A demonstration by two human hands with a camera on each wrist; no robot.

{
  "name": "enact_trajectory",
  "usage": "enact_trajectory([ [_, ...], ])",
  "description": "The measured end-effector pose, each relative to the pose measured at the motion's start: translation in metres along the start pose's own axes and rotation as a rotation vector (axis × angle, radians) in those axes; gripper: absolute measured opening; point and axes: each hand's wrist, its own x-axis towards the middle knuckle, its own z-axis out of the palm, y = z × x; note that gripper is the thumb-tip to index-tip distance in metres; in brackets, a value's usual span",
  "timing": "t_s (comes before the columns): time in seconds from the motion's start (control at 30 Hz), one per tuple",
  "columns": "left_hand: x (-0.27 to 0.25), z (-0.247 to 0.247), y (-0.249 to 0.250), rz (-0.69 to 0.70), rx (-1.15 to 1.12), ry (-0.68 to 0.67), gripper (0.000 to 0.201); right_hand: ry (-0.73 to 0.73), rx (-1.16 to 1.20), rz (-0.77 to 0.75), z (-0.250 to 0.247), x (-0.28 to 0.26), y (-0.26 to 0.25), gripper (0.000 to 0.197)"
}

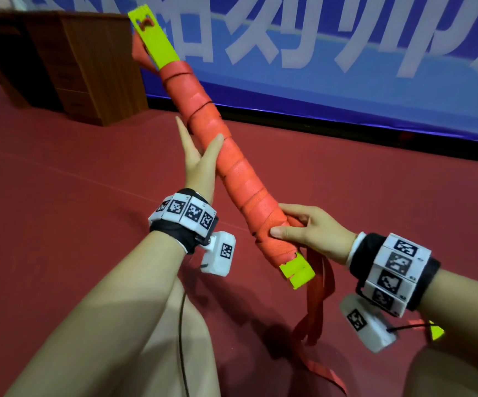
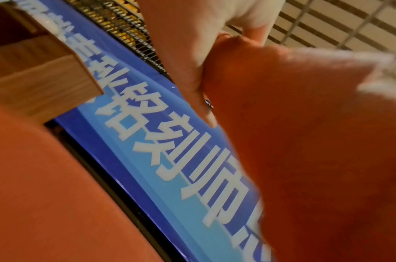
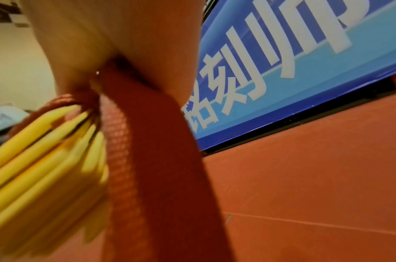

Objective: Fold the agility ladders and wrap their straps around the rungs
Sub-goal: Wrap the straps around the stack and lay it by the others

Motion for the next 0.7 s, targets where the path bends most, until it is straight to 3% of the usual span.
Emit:
enact_trajectory([
  [0.13, -0.005, 0.004, 0.002, -0.043, -0.023, -0.067, 0.096, -0.066, -0.035, 0.031, 0.000, 0.002, -0.002, 0.033],
  [0.23, -0.011, 0.003, -0.002, -0.027, 0.098, -0.007, 0.102, -0.034, -0.333, 0.148, -0.003, 0.005, 0.001, 0.020],
  [0.3, -0.003, -0.002, -0.012, 0.010, 0.181, -0.006, 0.103, 0.005, -0.425, 0.243, -0.006, 0.008, 0.005, 0.025],
  [0.43, 0.002, -0.002, -0.011, 0.132, 0.273, -0.021, 0.102, 0.051, -0.292, 0.311, -0.015, 0.009, 0.007, 0.017],
  [0.57, 0.001, 0.000, -0.007, 0.192, 0.303, -0.100, 0.099, 0.091, -0.129, 0.344, -0.015, 0.010, 0.010, 0.029],
  [0.7, -0.006, 0.007, -0.005, 0.219, 0.344, -0.122, 0.102, 0.205, -0.219, 0.272, -0.008, 0.010, 0.013, 0.026],
])
